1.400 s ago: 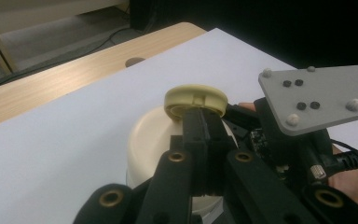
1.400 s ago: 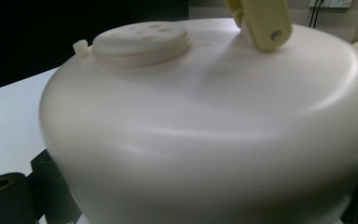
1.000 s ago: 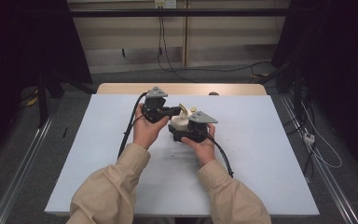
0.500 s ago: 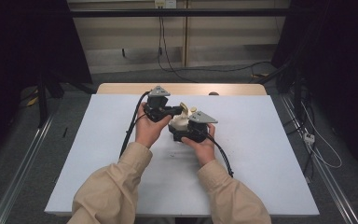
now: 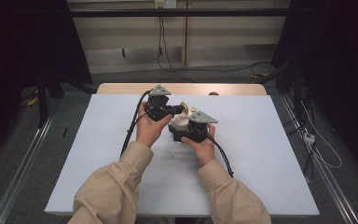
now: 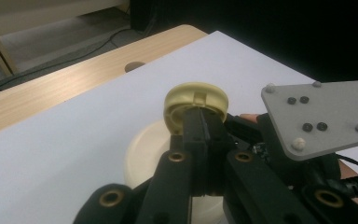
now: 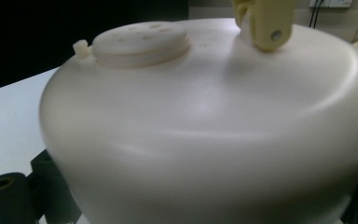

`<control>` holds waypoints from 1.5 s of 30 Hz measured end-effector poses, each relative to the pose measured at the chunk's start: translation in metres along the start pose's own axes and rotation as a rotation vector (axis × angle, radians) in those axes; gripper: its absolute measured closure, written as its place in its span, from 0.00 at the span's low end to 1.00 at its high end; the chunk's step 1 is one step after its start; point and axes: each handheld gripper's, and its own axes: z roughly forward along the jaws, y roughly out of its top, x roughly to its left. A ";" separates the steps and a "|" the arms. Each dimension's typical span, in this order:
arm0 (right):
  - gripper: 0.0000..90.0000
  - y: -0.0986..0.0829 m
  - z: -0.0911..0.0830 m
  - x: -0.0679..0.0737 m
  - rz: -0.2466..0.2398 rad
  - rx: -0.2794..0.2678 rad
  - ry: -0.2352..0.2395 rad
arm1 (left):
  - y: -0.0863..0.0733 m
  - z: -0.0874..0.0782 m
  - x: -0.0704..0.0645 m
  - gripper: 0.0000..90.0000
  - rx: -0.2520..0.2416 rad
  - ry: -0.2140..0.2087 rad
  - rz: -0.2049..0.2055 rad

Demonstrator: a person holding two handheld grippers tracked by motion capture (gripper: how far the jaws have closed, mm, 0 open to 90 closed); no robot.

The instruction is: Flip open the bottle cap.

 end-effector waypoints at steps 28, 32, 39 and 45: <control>0.07 0.000 0.000 0.000 0.000 0.001 -0.001 | 0.002 0.007 0.004 1.00 -0.004 -0.001 -0.017; 0.07 0.000 0.000 0.000 0.000 0.000 -0.001 | 0.003 0.009 0.004 1.00 -0.003 0.000 -0.014; 0.07 0.000 0.000 0.000 0.001 0.001 -0.002 | 0.003 0.009 0.004 1.00 -0.011 0.000 -0.015; 0.07 0.001 0.000 0.001 0.002 0.008 -0.011 | 0.003 0.003 0.002 1.00 -0.011 -0.021 -0.017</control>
